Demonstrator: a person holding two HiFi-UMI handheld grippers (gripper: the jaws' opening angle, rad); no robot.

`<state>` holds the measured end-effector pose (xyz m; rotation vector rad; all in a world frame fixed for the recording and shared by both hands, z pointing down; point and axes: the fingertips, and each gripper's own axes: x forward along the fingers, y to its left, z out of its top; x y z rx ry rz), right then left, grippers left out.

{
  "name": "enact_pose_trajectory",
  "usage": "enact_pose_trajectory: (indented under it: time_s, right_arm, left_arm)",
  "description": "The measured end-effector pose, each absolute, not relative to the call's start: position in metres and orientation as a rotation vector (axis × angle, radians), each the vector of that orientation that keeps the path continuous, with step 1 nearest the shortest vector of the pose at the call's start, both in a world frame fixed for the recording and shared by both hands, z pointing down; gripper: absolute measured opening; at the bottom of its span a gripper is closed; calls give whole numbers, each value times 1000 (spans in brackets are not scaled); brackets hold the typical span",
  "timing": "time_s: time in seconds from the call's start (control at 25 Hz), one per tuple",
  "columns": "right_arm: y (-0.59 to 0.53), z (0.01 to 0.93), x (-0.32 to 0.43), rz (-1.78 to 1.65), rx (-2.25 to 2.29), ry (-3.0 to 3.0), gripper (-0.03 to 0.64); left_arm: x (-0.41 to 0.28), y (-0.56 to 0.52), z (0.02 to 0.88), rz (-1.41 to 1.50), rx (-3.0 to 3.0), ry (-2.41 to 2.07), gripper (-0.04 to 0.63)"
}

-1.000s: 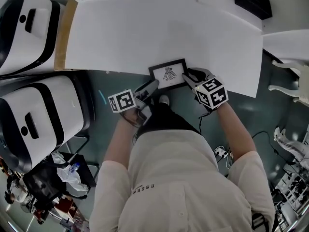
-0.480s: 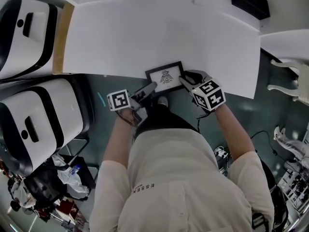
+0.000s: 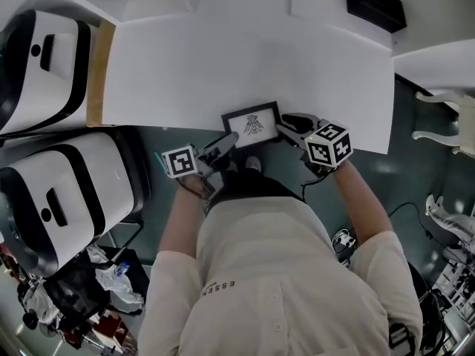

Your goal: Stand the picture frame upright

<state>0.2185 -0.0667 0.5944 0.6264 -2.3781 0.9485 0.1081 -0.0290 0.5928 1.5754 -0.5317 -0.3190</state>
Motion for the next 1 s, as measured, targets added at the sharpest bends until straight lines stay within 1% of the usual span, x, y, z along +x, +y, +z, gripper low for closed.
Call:
enact_pose_trajectory:
  time_s: [0.32, 0.48, 0.68, 0.72, 0.8, 1.0]
  right_arm:
    - [-79, 549, 225, 1355, 549, -2560, 173]
    - [-85, 521, 220, 1650, 455, -2633, 173]
    - [-91, 512, 201, 1657, 407, -2637, 172]
    - [-92, 509, 194, 1670, 385, -2641, 159]
    - [-98, 504, 181, 1693, 370, -2650, 90]
    - [-123, 498, 142, 1646, 421, -2659, 84]
  left_arm:
    - [105, -45, 549, -340, 1680, -460, 72]
    - [102, -50, 527, -326, 1761, -406, 72]
    - [89, -62, 514, -305, 1813, -339, 71]
    - [84, -65, 513, -298, 1810, -328, 72]
    - [73, -73, 512, -287, 1803, -309, 71]
    - [28, -106, 512, -172, 1883, -318, 72]
